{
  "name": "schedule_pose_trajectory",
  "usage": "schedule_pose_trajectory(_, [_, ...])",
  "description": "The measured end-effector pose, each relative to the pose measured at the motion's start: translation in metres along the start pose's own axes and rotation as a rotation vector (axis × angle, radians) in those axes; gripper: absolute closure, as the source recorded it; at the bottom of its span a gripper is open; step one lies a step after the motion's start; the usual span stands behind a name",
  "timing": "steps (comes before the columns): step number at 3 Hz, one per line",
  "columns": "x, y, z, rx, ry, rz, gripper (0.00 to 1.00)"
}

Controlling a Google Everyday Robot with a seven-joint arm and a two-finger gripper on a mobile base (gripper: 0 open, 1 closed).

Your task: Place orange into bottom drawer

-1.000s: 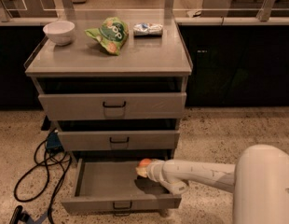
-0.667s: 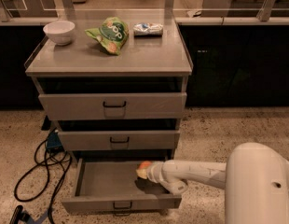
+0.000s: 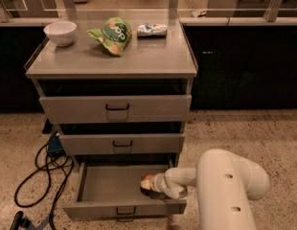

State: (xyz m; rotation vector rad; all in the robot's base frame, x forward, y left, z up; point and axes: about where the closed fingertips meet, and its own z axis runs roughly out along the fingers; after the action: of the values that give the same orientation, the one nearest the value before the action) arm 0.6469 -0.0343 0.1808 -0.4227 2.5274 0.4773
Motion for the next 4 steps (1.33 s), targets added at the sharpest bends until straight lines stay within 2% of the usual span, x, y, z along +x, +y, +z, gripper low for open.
schedule_pose_trajectory(1, [0.0172,-0.0121,0.0376,0.002,0.040,0.085,1.00])
schedule_pose_trajectory(2, [0.0164,-0.0137,0.0396,0.005,0.038,0.085,1.00])
schedule_pose_trajectory(3, [0.0164,-0.0126,0.0389,0.004,0.038,0.083,0.88])
schedule_pose_trajectory(4, [0.0165,-0.0126,0.0389,0.004,0.038,0.083,0.64])
